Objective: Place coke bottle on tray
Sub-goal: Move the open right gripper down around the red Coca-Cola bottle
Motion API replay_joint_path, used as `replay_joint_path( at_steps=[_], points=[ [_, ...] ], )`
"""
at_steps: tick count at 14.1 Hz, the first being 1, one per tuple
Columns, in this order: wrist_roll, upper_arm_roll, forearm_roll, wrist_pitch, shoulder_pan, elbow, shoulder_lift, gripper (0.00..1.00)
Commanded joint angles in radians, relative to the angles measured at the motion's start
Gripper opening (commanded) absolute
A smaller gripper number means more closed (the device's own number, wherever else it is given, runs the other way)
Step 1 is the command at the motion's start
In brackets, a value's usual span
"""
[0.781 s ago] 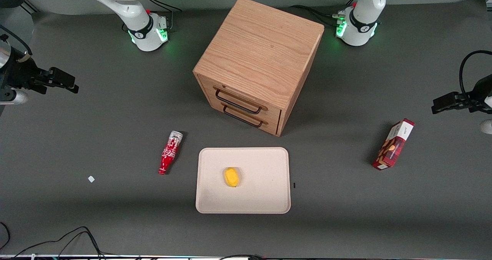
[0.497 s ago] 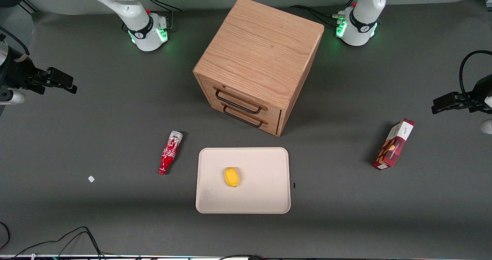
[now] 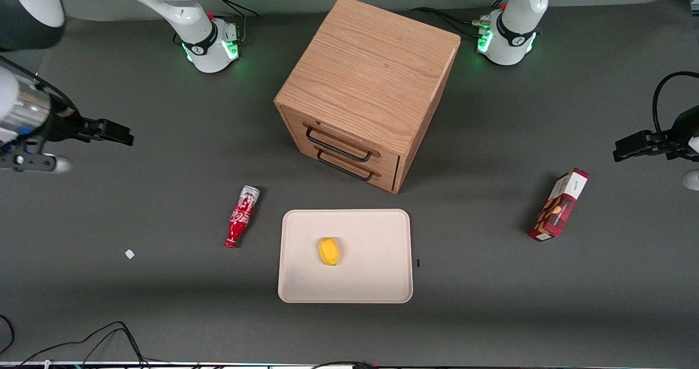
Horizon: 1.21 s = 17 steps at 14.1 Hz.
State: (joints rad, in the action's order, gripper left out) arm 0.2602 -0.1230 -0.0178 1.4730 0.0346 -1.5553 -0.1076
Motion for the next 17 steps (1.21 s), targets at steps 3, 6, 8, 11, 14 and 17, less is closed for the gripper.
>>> replay_joint_path(
  at_steps=[3,6,8,11,14,17],
  points=[
    [0.229,-0.009,0.021,0.126,-0.090,0.031,-0.150,1.00],
    [0.275,-0.009,0.024,0.225,-0.125,0.009,-0.224,1.00],
    [0.306,-0.009,0.032,0.307,-0.127,-0.047,-0.228,1.00],
    [0.341,-0.012,0.044,0.459,-0.145,-0.159,-0.233,1.00],
    [0.401,-0.012,0.061,0.553,-0.159,-0.196,-0.274,1.00],
    [0.441,-0.012,0.071,0.641,-0.180,-0.198,-0.337,1.00]
  ],
)
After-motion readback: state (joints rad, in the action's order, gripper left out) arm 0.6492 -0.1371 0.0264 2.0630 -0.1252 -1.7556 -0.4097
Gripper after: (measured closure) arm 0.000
